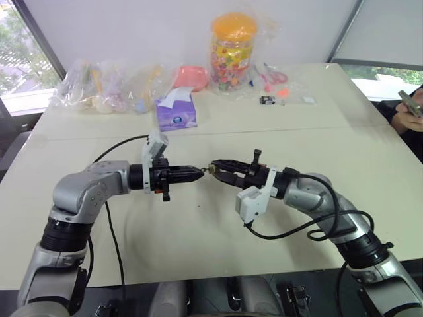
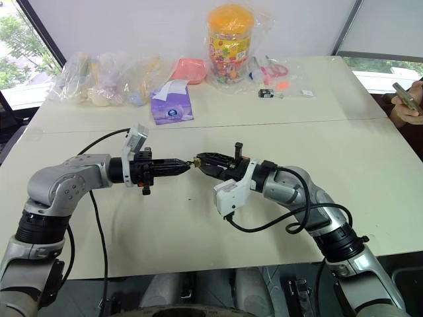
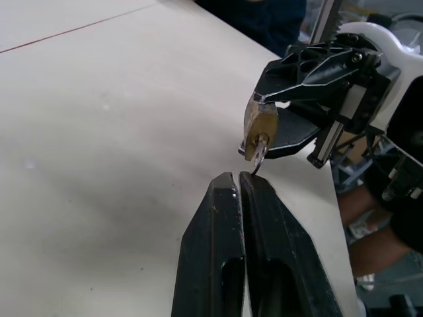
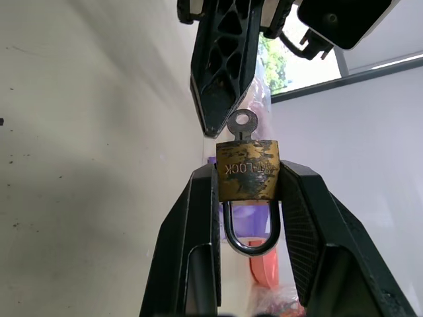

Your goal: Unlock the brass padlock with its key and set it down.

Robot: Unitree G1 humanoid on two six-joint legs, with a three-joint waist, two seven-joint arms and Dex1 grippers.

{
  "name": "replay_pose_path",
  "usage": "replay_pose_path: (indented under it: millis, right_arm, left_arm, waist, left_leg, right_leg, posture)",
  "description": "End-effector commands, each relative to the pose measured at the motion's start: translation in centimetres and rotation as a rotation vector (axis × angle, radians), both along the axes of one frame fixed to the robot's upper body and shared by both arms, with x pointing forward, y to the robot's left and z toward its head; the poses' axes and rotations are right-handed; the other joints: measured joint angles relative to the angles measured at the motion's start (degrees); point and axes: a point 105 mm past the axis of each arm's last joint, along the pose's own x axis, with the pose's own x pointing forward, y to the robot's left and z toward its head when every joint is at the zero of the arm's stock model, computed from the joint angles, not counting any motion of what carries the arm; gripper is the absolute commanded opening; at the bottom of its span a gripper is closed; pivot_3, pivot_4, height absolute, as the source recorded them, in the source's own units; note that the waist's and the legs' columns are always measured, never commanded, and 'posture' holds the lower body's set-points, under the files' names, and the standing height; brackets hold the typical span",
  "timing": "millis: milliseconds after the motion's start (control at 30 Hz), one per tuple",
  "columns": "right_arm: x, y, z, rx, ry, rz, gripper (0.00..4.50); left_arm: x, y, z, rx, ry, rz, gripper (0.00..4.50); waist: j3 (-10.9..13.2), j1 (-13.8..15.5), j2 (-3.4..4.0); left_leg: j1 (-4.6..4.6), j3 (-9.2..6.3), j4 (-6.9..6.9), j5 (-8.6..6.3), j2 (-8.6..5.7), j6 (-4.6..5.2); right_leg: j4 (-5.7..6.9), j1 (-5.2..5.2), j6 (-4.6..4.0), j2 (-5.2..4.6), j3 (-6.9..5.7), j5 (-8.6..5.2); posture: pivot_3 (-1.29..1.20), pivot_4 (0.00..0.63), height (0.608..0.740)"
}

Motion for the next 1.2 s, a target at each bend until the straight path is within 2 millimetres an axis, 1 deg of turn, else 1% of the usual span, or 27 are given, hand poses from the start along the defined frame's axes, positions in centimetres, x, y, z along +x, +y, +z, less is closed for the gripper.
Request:
replay_pose_path:
  millis: [33,100,467,567,667,700,833,1000,1200]
  right_arm:
    - [-0.6,0.3,1.0,0.023,-0.027,0.031,0.69]
    - [-0.6,0.3,1.0,0.023,-0.026,0.029,0.69]
    - [-0.5,0.2,1.1,0.021,-0.023,0.029,0.69]
    - [-0.5,0.2,1.1,0.02,-0.023,0.028,0.69]
    - [-0.5,0.2,1.1,0.019,-0.024,0.027,0.69]
    - [-0.5,0.2,1.1,0.019,-0.023,0.027,0.69]
    - [-0.6,0.2,1.1,0.019,-0.023,0.029,0.69]
    - [-0.6,0.3,0.9,0.023,-0.004,0.033,0.69]
    - [-0.7,0.4,0.8,0.02,0.018,0.04,0.69]
  left_arm:
    - [-0.2,-0.4,1.0,0.013,-0.088,-0.023,1.63]
    - [-0.1,-0.5,1.1,0.005,-0.099,-0.025,2.44]
    - [0.0,-0.6,1.2,-0.009,-0.101,-0.023,2.44]
    - [0.0,-0.7,1.1,-0.007,-0.103,-0.023,1.57]
    - [0.1,-0.8,1.1,-0.012,-0.108,-0.02,0.21]
    - [0.1,-0.8,1.1,-0.013,-0.108,-0.02,0.06]
    - [0.0,-1.1,1.1,-0.016,-0.115,-0.029,0.06]
    - [0.0,-1.4,1.3,0.009,-0.188,-0.035,0.06]
    - [0.0,-1.6,0.8,0.099,-0.37,-0.069,0.06]
  waist:
    - [0.0,0.0,0.0]
    - [0.0,0.0,0.0]
    - [0.0,-0.01,0.0]
    - [0.0,-0.01,0.0]
    - [0.0,0.03,0.0]
    - [0.0,0.03,0.0]
    - [0.0,-0.01,0.0]
    - [0.0,0.05,0.0]
    - [0.0,0.02,0.0]
  left_leg:
    - [0.0,0.0,0.0,0.0,0.0,0.0]
    - [0.0,0.0,0.0,0.0,0.0,0.0]
    - [0.0,0.0,0.0,0.0,0.0,0.0]
    - [0.0,0.0,0.0,0.0,0.0,0.0]
    - [0.0,0.01,0.0,0.0,0.0,0.0]
    - [0.0,0.01,0.0,0.0,0.0,0.0]
    - [0.0,0.01,0.0,0.0,0.0,0.0]
    - [0.0,0.01,0.0,0.0,0.0,0.0]
    - [0.0,0.02,0.0,0.0,-0.01,0.0]
  right_leg:
    - [0.0,0.0,0.0,0.0,0.0,0.0]
    - [0.0,0.0,0.0,-0.01,0.0,0.0]
    - [0.0,0.0,0.0,0.0,0.0,0.0]
    - [0.0,0.0,0.0,0.0,0.0,0.0]
    - [0.0,0.0,0.0,0.0,0.0,0.0]
    - [0.0,0.0,0.0,0.0,0.0,0.0]
    - [0.0,0.0,0.0,0.0,0.0,0.0]
    - [0.0,0.0,0.0,0.0,0.0,0.0]
    - [0.0,0.0,0.0,0.0,0.0,0.0]
  posture:
    - [0.0,0.15,0.737]
    - [0.0,0.15,0.737]
    - [0.0,0.15,0.737]
    - [0.0,0.15,0.737]
    - [0.0,0.15,0.737]
    - [0.0,0.15,0.737]
    - [0.0,0.15,0.737]
    - [0.0,0.15,0.737]
    - [0.0,0.15,0.737]
